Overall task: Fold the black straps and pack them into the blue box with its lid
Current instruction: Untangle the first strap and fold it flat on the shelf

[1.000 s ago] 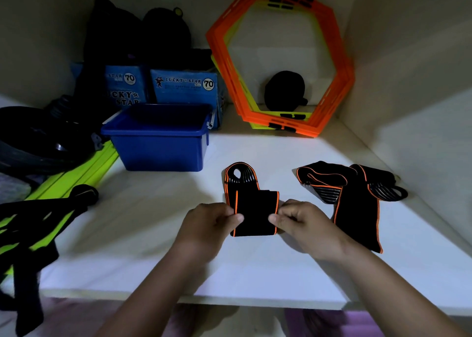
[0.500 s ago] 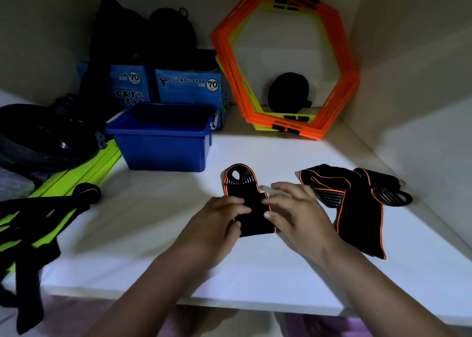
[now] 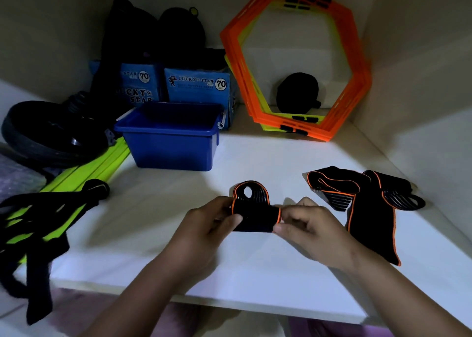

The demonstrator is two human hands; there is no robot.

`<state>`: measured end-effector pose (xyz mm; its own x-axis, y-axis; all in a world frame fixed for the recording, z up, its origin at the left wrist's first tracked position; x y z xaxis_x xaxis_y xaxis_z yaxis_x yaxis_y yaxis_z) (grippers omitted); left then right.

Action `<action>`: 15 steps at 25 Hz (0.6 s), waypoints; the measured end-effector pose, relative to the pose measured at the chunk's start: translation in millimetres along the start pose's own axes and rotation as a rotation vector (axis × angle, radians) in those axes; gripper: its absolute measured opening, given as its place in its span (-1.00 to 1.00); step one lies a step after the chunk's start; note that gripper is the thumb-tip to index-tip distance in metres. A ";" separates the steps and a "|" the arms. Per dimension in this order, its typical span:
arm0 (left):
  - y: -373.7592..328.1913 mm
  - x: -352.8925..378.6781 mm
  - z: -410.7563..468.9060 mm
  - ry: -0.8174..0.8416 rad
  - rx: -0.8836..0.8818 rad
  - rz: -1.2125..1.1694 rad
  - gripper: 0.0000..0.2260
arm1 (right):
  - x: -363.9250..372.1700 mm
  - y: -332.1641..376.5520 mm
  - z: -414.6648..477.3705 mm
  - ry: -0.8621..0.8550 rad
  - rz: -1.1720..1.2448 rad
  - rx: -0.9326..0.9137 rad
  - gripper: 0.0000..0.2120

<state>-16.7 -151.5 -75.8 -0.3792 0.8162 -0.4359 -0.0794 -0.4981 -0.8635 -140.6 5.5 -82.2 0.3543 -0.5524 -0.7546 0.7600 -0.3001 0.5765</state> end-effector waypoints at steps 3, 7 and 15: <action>3.1 -5.9 9.9 -0.100 -0.033 0.181 -0.81 | 9.0 -1.5 7.5 0.001 0.125 0.069 -0.60; 8.3 1.3 33.4 -0.120 -0.104 0.451 -0.73 | 17.7 -12.0 18.0 0.121 0.022 0.285 -0.56; 5.3 9.7 52.2 -0.052 -0.193 0.733 -0.54 | 5.6 10.6 25.2 -0.012 -0.357 0.320 -0.79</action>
<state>-69.0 -161.5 -71.4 -0.3160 0.2789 -0.9069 0.3702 -0.8438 -0.3885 -144.3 -20.3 -72.4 0.0935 -0.3798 -0.9203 0.6265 -0.6960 0.3509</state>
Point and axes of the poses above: each hand's wrist, its own z-axis towards the middle knuckle, its own x-axis out of the palm, y = z × x, the point moved 10 cm from there along z, towards the middle knuckle, and after that the axes turned 5 degrees about -z, right-handed, at the moved point
